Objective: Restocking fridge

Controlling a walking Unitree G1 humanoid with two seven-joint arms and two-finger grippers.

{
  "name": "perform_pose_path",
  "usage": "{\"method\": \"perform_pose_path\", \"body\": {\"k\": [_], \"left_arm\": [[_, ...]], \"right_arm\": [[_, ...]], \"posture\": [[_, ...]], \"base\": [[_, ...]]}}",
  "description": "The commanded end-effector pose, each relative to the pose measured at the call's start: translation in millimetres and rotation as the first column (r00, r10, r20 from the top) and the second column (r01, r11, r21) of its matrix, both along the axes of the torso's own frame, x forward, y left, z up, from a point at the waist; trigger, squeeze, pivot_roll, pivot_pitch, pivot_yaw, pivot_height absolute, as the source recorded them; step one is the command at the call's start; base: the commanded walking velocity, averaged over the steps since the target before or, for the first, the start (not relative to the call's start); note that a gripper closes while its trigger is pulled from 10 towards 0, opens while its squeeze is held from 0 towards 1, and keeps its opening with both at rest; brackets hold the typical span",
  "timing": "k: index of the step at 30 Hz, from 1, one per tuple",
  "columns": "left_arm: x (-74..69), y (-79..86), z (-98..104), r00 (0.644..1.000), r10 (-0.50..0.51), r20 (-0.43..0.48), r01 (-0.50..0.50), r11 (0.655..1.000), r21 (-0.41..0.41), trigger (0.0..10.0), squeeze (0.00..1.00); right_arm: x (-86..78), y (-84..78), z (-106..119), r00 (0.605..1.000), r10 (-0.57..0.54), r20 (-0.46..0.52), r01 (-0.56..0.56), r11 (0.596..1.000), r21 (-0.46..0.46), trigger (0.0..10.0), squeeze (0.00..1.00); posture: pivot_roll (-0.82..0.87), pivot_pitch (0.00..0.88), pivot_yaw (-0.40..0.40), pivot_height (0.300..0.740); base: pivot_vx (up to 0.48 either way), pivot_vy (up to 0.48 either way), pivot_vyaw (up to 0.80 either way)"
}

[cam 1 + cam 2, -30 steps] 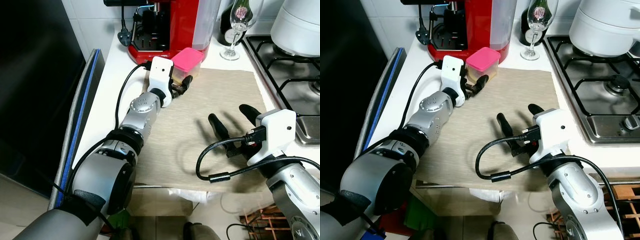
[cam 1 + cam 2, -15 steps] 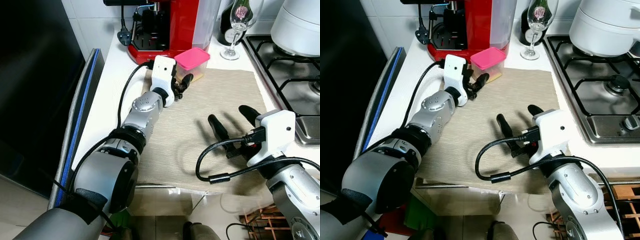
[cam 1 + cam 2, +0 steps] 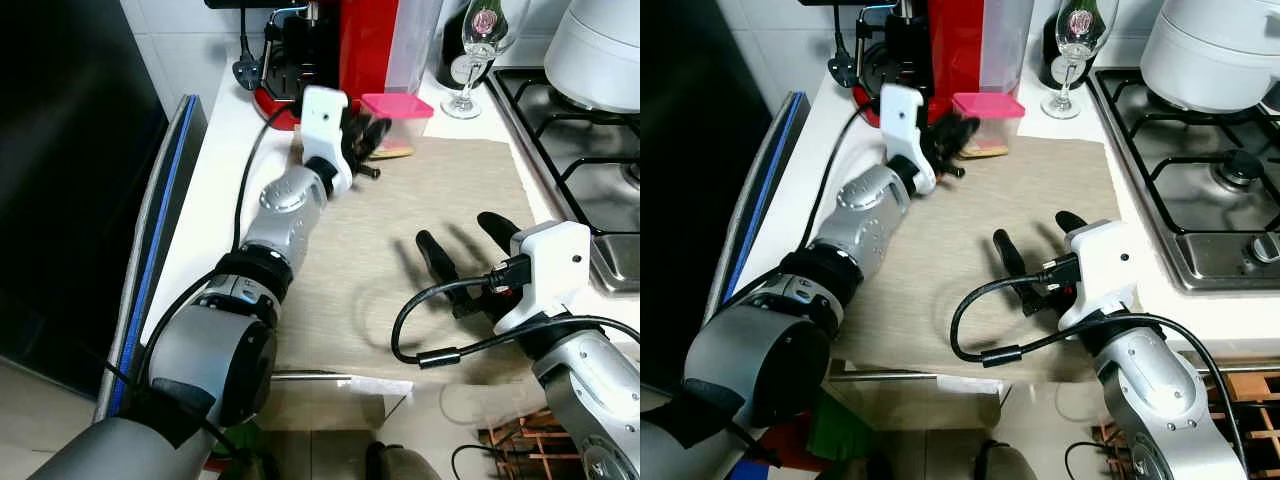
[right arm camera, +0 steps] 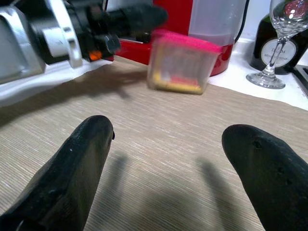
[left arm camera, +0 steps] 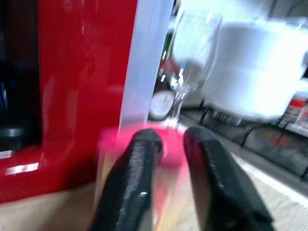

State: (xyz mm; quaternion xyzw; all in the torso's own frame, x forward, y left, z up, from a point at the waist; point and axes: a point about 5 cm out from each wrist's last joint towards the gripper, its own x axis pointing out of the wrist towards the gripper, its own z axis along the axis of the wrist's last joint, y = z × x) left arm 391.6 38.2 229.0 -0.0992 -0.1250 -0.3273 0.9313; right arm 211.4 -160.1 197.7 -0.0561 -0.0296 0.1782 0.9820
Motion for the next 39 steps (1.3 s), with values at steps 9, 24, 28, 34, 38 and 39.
{"method": "perform_pose_path", "body": {"k": [9, 24, 28, 34, 38, 39], "left_arm": [[-17.5, 17.5, 13, 0.998, -0.046, 0.053, 0.05, 0.996, -0.074, 0.0, 0.0], [-0.4, 48.1, -16, 0.982, 0.189, -0.013, -0.182, 0.96, 0.211, 10.0, 0.0], [5.3, 43.7, -21, 0.975, 0.215, -0.048, -0.199, 0.953, 0.231, 10.0, 0.0], [11.9, 34.8, -25, 0.962, 0.256, -0.09, -0.226, 0.94, 0.255, 10.0, 0.0], [15.4, 34.9, -22, 0.95, 0.297, -0.095, -0.264, 0.929, 0.26, 10.0, 0.0], [15.4, 34.9, -22, 0.95, 0.297, -0.095, -0.264, 0.929, 0.26, 10.0, 0.0]], "right_arm": [[3.4, 2.8, -1, 1.0, 0.023, 0.007, -0.023, 1.0, 0.008, 10.0, 0.0], [10.3, 2.7, -2, 0.999, -0.045, 0.024, 0.044, 0.998, 0.051, 10.0, 0.0], [6.4, 3.7, -1, 0.999, -0.047, 0.027, 0.045, 0.998, 0.052, 10.0, 0.0], [-10.7, 2.9, -2, 0.999, -0.05, 0.016, 0.049, 0.997, 0.052, 10.0, 0.0], [-21.9, 0.1, -4, 0.998, -0.067, -0.011, 0.067, 0.997, 0.042, 10.0, 0.0], [-21.9, 0.1, -4, 0.998, -0.067, -0.011, 0.067, 0.997, 0.042, 10.0, 0.0]], "posture": [[-0.31, 0.082, 0.042, 0.74], [-0.3, 0.072, 0.041, 0.74], [-0.32, 0.091, 0.046, 0.74], [-0.37, 0.15, 0.054, 0.74], [-0.39, 0.178, 0.054, 0.74], [-0.39, 0.178, 0.054, 0.74]], "base": [[0.0, 0.0, 0.0], [0.0, 0.0, 0.0], [0.0, 0.0, 0.0], [0.0, 0.0, 0.0], [0.0, 0.0, 0.0], [0.0, 0.0, 0.0]]}}
